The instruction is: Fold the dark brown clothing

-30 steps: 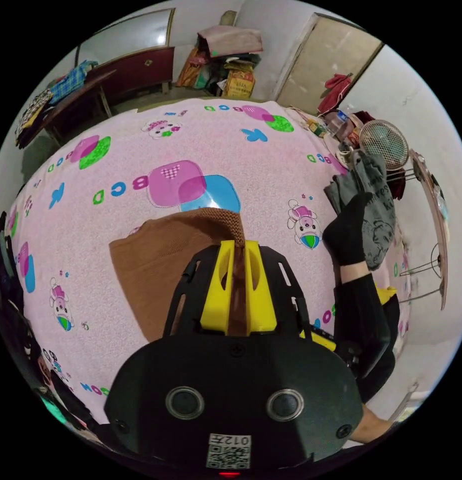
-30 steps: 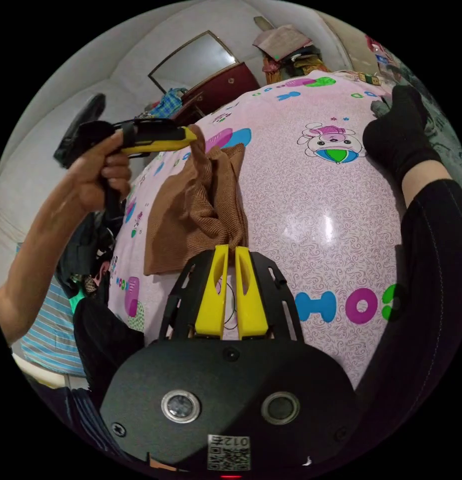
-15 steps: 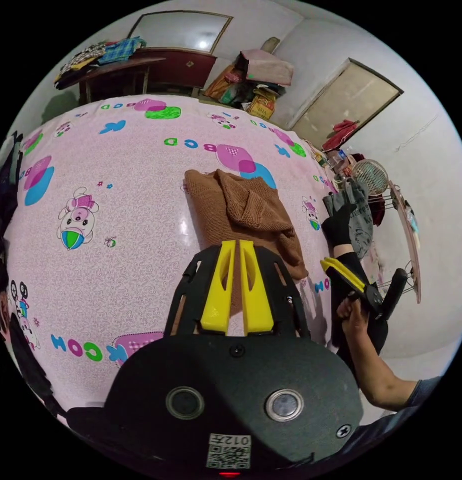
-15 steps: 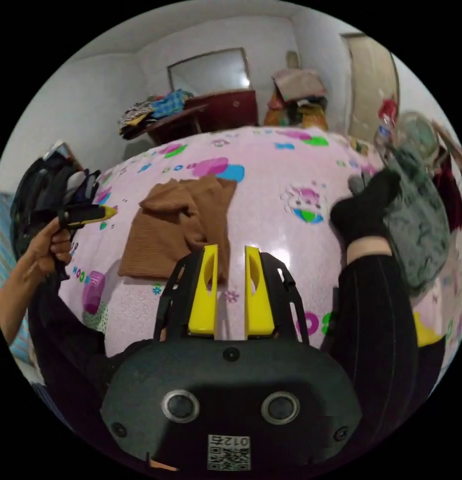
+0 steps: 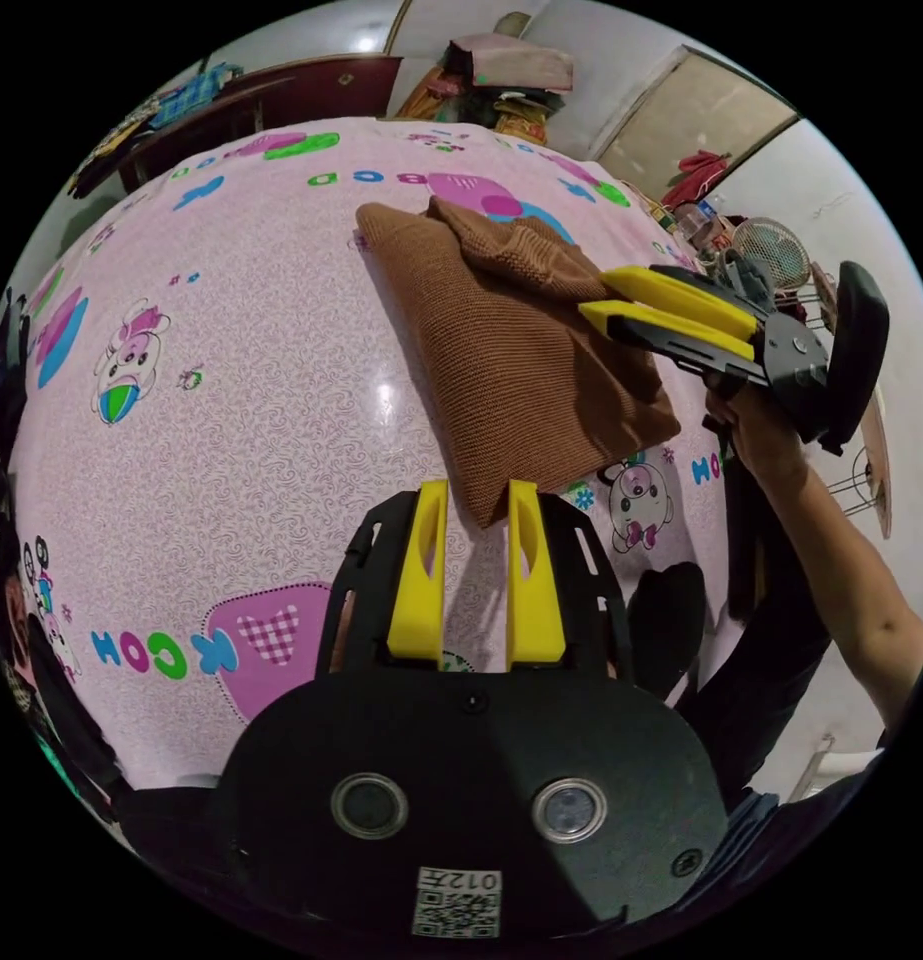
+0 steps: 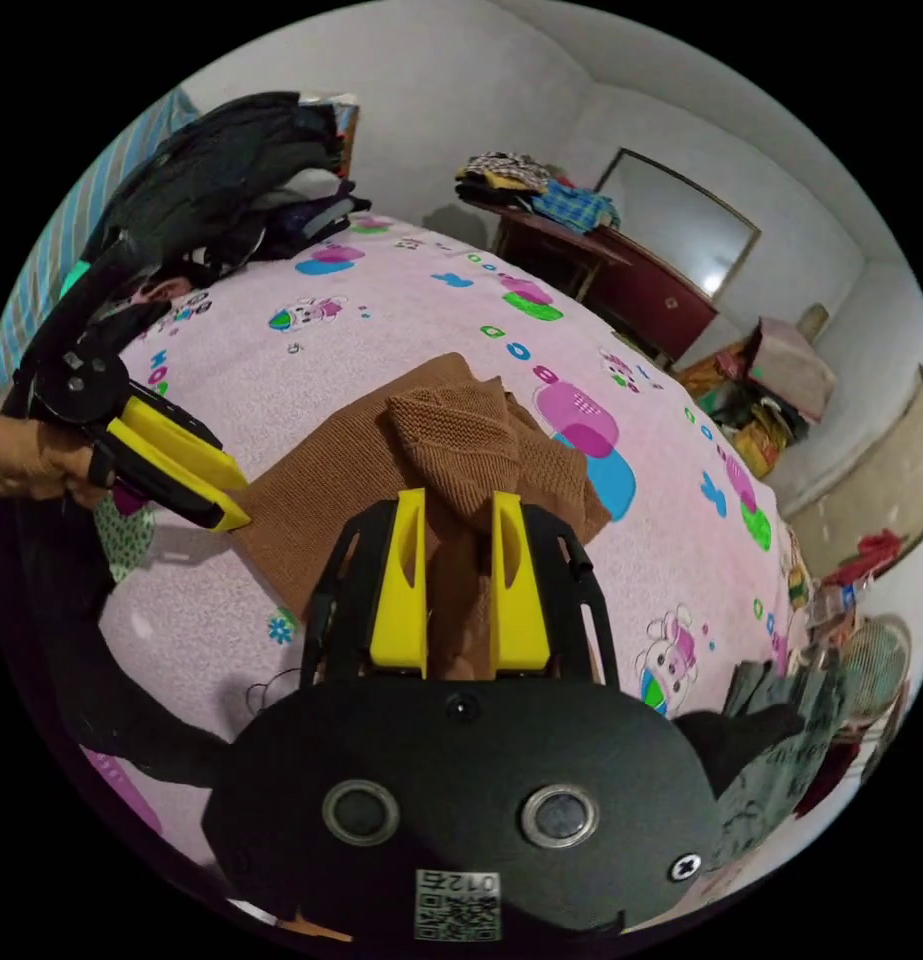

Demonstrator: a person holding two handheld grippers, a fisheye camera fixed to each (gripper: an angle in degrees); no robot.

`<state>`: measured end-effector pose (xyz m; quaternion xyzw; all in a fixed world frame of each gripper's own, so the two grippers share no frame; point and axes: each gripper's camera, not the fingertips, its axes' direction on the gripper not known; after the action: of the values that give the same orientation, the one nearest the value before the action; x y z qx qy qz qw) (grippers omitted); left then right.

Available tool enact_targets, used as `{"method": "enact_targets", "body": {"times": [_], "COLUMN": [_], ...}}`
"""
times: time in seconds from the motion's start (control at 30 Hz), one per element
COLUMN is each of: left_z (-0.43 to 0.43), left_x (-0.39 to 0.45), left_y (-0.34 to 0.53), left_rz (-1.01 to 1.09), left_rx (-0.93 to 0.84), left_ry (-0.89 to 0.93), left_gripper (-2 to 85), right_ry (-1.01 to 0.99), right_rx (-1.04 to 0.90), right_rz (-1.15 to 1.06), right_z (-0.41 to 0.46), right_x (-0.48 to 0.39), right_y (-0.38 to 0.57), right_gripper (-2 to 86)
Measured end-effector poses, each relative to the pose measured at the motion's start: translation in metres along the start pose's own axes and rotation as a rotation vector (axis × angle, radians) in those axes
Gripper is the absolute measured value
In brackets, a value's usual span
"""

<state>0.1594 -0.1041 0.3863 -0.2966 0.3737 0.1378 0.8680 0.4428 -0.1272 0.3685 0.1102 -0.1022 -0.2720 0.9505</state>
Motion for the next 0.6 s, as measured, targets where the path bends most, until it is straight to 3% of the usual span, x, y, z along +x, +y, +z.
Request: {"method": "enact_targets", "body": {"times": [0.1,0.17,0.23,0.33,0.43,0.6], "left_z": [0.014,0.018,0.022,0.028,0.033,0.041], "left_x": [0.001,0.002,0.003,0.005,0.005,0.005], "left_y": [-0.002,-0.002,-0.002,-0.001,0.0,0.003], "left_rz": [0.0,0.0,0.012,0.03,0.039,0.053], "left_rx": [-0.02,-0.025,-0.032,-0.045,-0.055,-0.064], "left_ry": [0.024,0.031,0.028,0.025,0.029,0.034], "left_gripper": [6.6,6.4,6.3,6.1,6.0,5.9], "right_ry": [-0.027,-0.057,-0.119,-0.326,-0.374,-0.478], "right_rx": [-0.017,-0.026,-0.005,-0.053,-0.07,0.063], "right_rz": [-0.018,0.11,0.441,0.712,0.768,0.925], "right_z": [0.008,0.01,0.014,0.037,0.046,0.039], "right_x": [0.02,0.052,0.116,0.174,0.196,0.231], "right_y": [-0.008,-0.008,0.01,0.044,0.06,0.086], "right_gripper": [0.5,-0.2,-0.1,1.0,3.5,5.6]}}
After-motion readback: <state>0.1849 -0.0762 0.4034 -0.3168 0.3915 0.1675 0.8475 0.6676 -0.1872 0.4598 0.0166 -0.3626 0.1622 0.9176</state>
